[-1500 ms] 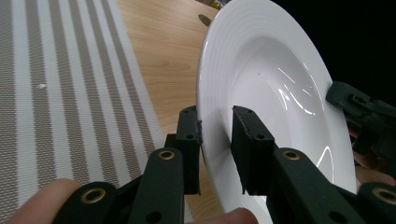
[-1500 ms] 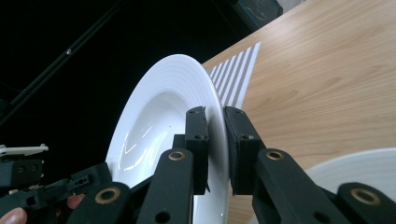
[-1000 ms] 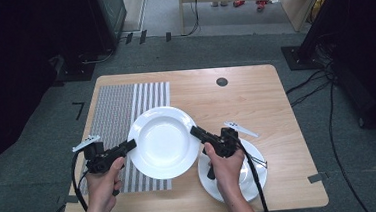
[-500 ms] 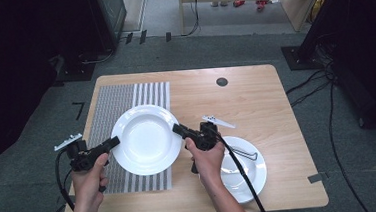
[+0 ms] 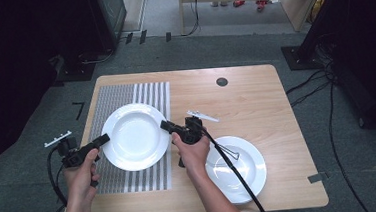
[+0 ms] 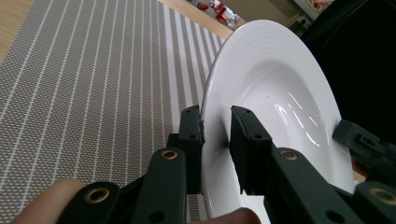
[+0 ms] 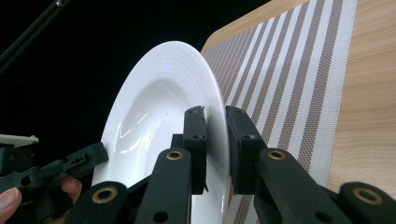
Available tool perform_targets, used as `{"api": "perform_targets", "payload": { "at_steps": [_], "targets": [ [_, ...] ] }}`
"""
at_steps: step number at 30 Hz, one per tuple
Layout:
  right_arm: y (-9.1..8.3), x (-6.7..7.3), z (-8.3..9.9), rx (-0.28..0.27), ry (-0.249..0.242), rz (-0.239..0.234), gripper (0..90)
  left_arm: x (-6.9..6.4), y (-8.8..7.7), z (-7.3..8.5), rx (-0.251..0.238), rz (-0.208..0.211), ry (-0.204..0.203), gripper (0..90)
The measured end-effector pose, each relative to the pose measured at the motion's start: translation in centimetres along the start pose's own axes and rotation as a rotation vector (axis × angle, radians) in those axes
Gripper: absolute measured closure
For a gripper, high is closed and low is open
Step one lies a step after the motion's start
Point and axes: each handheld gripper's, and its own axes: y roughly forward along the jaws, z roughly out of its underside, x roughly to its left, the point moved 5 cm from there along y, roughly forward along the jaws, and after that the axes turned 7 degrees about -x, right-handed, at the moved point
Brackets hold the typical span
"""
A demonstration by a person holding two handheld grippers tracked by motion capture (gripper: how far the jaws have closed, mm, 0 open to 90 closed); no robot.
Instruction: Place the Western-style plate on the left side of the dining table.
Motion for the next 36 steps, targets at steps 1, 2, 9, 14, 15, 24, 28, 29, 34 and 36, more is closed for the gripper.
{"api": "perform_targets", "payload": {
  "at_steps": [1, 2, 9, 14, 15, 24, 28, 29, 34, 36],
  "targets": [
    [0.3, 0.0, 0.0, 0.001, 0.000, 0.003, 80.5, 0.2, 0.1, -0.1, -0.001, -0.003, -0.005, 75.4],
    [0.5, 0.0, 0.0, 0.001, -0.006, 0.004, 80.5, 0.4, 0.2, -0.2, -0.001, -0.005, -0.004, 75.3],
    [2.2, 0.2, 0.0, 0.008, -0.021, 0.014, 80.3, 1.7, 0.8, -0.8, -0.010, -0.025, -0.029, 74.9],
    [3.4, -0.1, 0.3, 0.011, -0.010, 0.027, 80.1, 2.6, 1.4, -1.1, -0.013, -0.041, -0.037, 75.0],
    [3.6, -0.2, 0.3, 0.013, -0.006, 0.029, 80.0, 2.7, 1.6, -1.2, -0.013, -0.044, -0.041, 75.1],
    [5.6, -1.3, 0.7, 0.024, 0.023, 0.055, 79.7, 3.9, 2.9, -1.4, -0.013, -0.103, -0.030, 74.4],
    [6.6, -1.8, 1.2, 0.028, 0.041, 0.061, 79.5, 4.6, 3.4, -1.5, -0.008, -0.114, -0.037, 74.6],
    [6.7, -2.0, 1.3, 0.028, 0.046, 0.065, 79.4, 4.8, 3.6, -1.5, -0.004, -0.117, -0.040, 74.7],
    [7.4, -2.8, 1.7, 0.020, 0.064, 0.095, 79.3, 5.4, 4.7, -1.5, 0.005, -0.131, -0.047, 74.8],
    [7.6, -3.1, 1.7, 0.014, 0.068, 0.104, 79.2, 5.4, 5.1, -1.6, 0.004, -0.132, -0.045, 74.8]
  ]
}}
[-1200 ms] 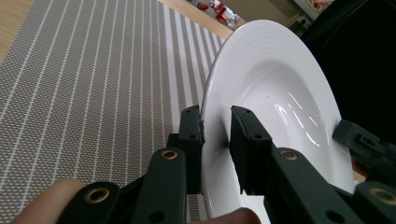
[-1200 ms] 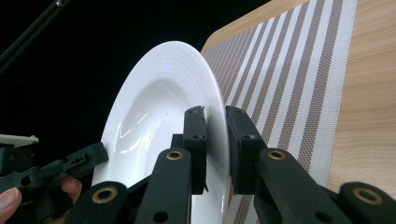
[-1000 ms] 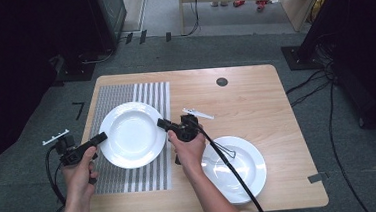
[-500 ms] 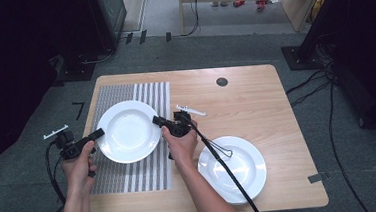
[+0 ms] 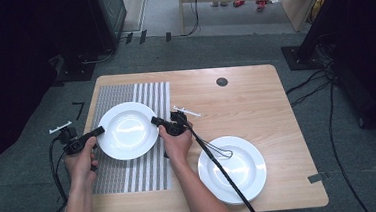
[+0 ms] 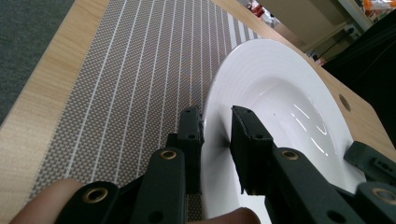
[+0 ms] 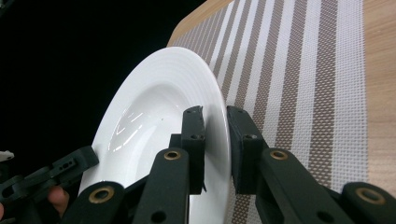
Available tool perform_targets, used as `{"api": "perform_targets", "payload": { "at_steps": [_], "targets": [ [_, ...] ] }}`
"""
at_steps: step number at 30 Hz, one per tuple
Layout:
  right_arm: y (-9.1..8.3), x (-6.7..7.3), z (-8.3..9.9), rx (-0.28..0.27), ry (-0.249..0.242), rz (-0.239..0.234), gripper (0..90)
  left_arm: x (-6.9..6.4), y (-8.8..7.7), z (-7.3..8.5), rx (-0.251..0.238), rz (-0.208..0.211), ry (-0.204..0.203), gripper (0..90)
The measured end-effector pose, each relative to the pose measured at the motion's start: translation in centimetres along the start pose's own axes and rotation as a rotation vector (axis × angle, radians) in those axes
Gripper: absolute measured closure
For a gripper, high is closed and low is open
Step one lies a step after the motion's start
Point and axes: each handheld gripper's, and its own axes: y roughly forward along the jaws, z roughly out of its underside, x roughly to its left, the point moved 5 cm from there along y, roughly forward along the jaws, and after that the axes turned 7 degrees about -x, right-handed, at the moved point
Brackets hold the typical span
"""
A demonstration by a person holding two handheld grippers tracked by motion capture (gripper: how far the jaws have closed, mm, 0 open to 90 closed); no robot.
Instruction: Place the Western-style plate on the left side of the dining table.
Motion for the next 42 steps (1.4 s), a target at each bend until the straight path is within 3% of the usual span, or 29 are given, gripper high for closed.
{"api": "perform_targets", "payload": {
  "at_steps": [18, 28, 32, 35, 38, 40, 42],
  "targets": [
    [1.3, -1.2, 0.2, -0.018, -0.001, 0.060, 78.2, 0.9, 2.2, 0.1, 0.017, -0.018, -0.031, 75.2],
    [1.7, -1.2, 0.6, -0.042, -0.077, 0.076, 74.9, 1.3, 2.5, 0.4, 0.011, -0.016, -0.029, 74.9],
    [1.8, -0.9, 0.7, -0.046, -0.153, 0.096, 67.4, 1.2, 2.4, 0.4, -0.005, 0.032, -0.041, 62.9],
    [1.3, -0.4, 0.2, -0.075, -0.202, 0.124, 60.2, 1.2, 2.0, 0.3, -0.010, 0.024, -0.024, 51.3],
    [0.6, 0.3, -0.5, -0.099, -0.255, 0.126, 58.6, 1.4, 1.5, 0.3, -0.011, 0.000, -0.024, 40.0],
    [0.3, 0.9, -0.8, -0.089, -0.249, 0.096, 51.5, 1.6, 1.1, 0.3, -0.013, -0.009, -0.025, 33.1],
    [-0.2, 1.3, -1.0, -0.064, -0.287, 0.107, 50.0, 1.7, 0.5, 0.2, -0.016, -0.018, -0.019, 26.2]
  ]
}}
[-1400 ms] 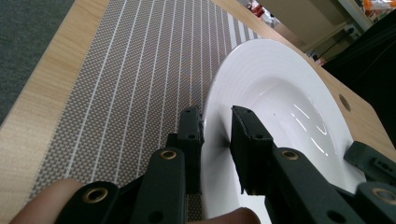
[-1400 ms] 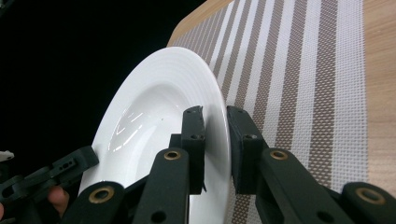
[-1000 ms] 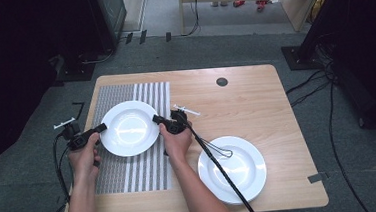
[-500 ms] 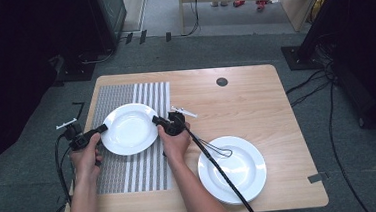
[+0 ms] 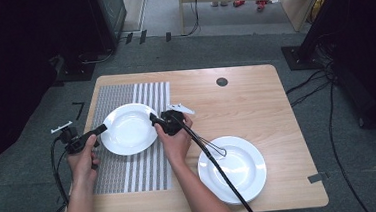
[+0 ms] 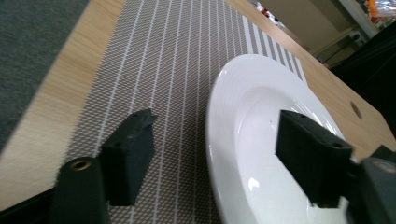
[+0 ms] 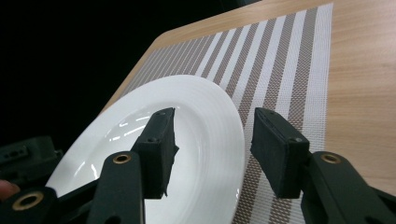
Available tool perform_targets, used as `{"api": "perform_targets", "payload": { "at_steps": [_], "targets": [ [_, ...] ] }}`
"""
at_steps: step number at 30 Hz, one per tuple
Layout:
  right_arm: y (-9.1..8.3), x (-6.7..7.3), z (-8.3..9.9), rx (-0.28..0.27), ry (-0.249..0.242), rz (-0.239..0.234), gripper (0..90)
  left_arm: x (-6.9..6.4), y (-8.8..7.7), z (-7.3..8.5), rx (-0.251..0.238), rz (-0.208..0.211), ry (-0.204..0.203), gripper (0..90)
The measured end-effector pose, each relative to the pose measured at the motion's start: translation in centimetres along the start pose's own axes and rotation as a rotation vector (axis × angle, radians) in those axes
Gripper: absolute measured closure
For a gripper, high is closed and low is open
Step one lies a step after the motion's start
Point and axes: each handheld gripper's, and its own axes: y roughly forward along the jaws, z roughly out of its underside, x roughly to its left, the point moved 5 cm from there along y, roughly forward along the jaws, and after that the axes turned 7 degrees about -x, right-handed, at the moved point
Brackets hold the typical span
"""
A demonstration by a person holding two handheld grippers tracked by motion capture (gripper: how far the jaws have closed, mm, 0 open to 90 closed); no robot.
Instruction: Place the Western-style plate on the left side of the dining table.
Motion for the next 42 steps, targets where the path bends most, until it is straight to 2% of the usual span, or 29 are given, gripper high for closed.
{"api": "perform_targets", "payload": {
  "at_steps": [1, 3, 6, 8, 9, 12, 15, 17, 21, 25, 32, 42],
  "targets": [
    [-0.2, 0.1, -0.2, 0.007, -0.009, -0.002, 48.8, 0.0, -0.3, -0.1, -0.003, 0.000, 0.005, 23.9],
    [-0.8, 0.3, -0.5, 0.021, 0.009, -0.023, 45.1, -0.4, -0.9, -0.1, -0.011, 0.007, 0.028, 20.3],
    [-1.6, 0.2, -0.8, 0.031, -0.051, -0.011, 38.5, -1.1, -1.7, 0.1, -0.027, 0.018, 0.063, 18.3],
    [-2.2, 0.1, -1.0, 0.043, -0.057, -0.018, 34.3, -1.5, -2.0, 0.3, -0.033, 0.001, 0.088, 16.4],
    [-2.5, 0.2, -1.1, 0.048, -0.055, -0.030, 33.4, -1.7, -2.2, 0.4, -0.035, -0.001, 0.094, 16.4],
    [-3.7, 0.4, -1.3, 0.067, -0.112, -0.077, 28.5, -2.0, -2.6, 0.9, -0.020, -0.013, 0.103, 16.4],
    [-4.9, 0.4, -1.6, 0.060, -0.089, -0.102, 28.0, -2.5, -3.1, 1.4, -0.014, -0.011, 0.127, 16.4],
    [-5.7, 0.1, -2.0, 0.049, -0.089, -0.107, 27.2, -2.8, -3.4, 1.6, -0.019, -0.012, 0.124, 15.8],
    [-7.3, -0.4, -2.5, 0.045, -0.113, -0.105, 25.5, -3.5, -4.0, 2.2, -0.017, -0.037, 0.170, 15.1],
    [-8.8, -1.1, -2.8, 0.046, -0.126, -0.094, 23.1, -4.2, -4.7, 2.6, -0.028, -0.023, 0.192, 13.8],
    [-11.1, -2.7, -3.0, 0.053, -0.144, -0.078, 20.6, -5.4, -5.5, 3.7, -0.015, -0.042, 0.263, 11.2],
    [-14.5, -5.2, -3.6, 0.040, -0.168, -0.053, 18.7, -6.0, -6.5, 5.1, -0.004, -0.066, 0.316, 9.5]
  ]
}}
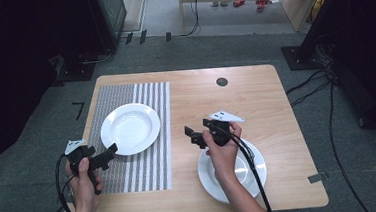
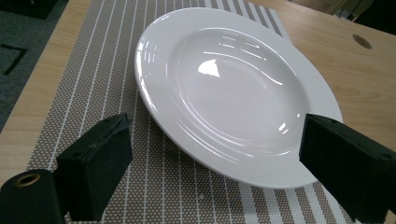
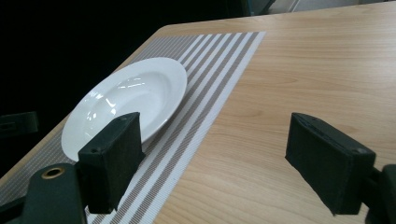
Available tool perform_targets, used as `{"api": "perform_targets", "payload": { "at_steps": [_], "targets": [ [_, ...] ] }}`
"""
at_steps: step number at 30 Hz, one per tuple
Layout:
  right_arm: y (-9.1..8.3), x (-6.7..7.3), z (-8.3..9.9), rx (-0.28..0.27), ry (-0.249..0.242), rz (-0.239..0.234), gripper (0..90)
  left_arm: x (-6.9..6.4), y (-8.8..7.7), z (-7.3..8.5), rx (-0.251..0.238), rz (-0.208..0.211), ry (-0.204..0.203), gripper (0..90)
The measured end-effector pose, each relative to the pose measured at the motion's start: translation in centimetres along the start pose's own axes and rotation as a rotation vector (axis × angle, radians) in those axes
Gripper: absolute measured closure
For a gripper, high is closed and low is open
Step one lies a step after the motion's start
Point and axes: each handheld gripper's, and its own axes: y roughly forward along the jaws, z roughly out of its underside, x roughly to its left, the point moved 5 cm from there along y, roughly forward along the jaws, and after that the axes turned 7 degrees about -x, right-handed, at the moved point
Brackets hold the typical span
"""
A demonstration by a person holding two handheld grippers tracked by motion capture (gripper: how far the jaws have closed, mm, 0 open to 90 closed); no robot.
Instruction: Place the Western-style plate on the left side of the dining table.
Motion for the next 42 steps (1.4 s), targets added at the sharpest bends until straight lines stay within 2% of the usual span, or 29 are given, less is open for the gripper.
{"api": "perform_targets", "payload": {
  "at_steps": [14, 17, 26, 42],
  "targets": [
    [-3.4, -3.2, 0.6, -0.013, 0.005, 0.054, 18.4, 0.3, -1.2, 1.5, -0.001, -0.042, 0.029, 9.5],
    [-4.1, -4.3, 0.9, -0.016, 0.011, 0.068, 18.5, 0.6, -1.4, 2.1, 0.007, -0.062, 0.038, 9.5],
    [-5.9, -6.3, 1.3, -0.025, 0.025, 0.100, 18.4, 0.7, -1.6, 3.1, 0.023, -0.076, 0.052, 9.5],
    [-9.5, -10.7, 2.4, -0.033, 0.053, 0.183, 18.4, 2.2, -2.9, 5.0, 0.053, -0.126, 0.079, 9.5]
  ]
}}
